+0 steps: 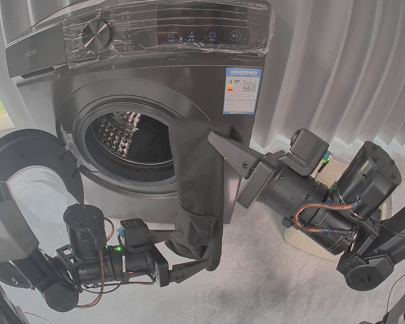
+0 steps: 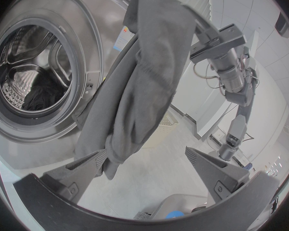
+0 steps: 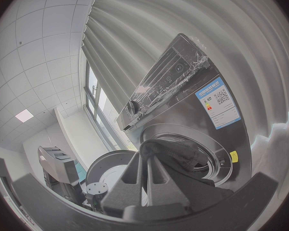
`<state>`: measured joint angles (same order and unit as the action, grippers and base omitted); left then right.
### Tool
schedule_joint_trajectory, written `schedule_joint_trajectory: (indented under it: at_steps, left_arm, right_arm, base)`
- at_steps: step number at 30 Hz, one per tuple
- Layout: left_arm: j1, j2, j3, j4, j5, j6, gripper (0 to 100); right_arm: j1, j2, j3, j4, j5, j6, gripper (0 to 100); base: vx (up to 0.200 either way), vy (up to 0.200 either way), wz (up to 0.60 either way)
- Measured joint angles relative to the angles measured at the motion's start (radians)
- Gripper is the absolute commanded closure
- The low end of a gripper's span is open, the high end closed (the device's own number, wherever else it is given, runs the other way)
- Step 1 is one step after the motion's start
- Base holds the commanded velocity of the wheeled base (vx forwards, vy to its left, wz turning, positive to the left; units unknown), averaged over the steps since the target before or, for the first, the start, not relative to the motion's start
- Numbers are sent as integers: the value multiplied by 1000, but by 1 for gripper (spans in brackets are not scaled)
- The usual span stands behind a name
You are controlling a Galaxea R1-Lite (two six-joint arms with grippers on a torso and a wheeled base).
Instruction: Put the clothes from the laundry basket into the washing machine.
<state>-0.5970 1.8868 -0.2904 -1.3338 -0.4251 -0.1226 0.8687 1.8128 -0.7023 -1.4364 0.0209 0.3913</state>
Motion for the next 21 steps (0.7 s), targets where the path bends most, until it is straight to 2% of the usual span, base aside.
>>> schedule_joint_trajectory:
  at_steps: [5, 8, 14, 20, 21]
  left_arm:
    - [3, 84, -15, -59, 32, -4, 0]
    - [4, 113, -24, -66, 35, -5, 0]
    - [0, 139, -48, -76, 36, -39, 0]
    - [-14, 149, -64, -93, 35, -57, 0]
    - [-15, 150, -66, -96, 35, -61, 100]
  right_arm:
    - [8, -1, 0, -6, 0, -2, 100]
    - [13, -1, 0, -8, -1, -3, 100]
    - [16, -1, 0, -8, -1, -4, 100]
    - [16, -1, 0, -8, -1, -5, 100]
    - [16, -1, 0, -8, -1, -5, 100]
  base:
    - [0, 0, 0]
    - [0, 0, 0]
    - [0, 0, 0]
    - [0, 0, 0]
    - [0, 0, 0]
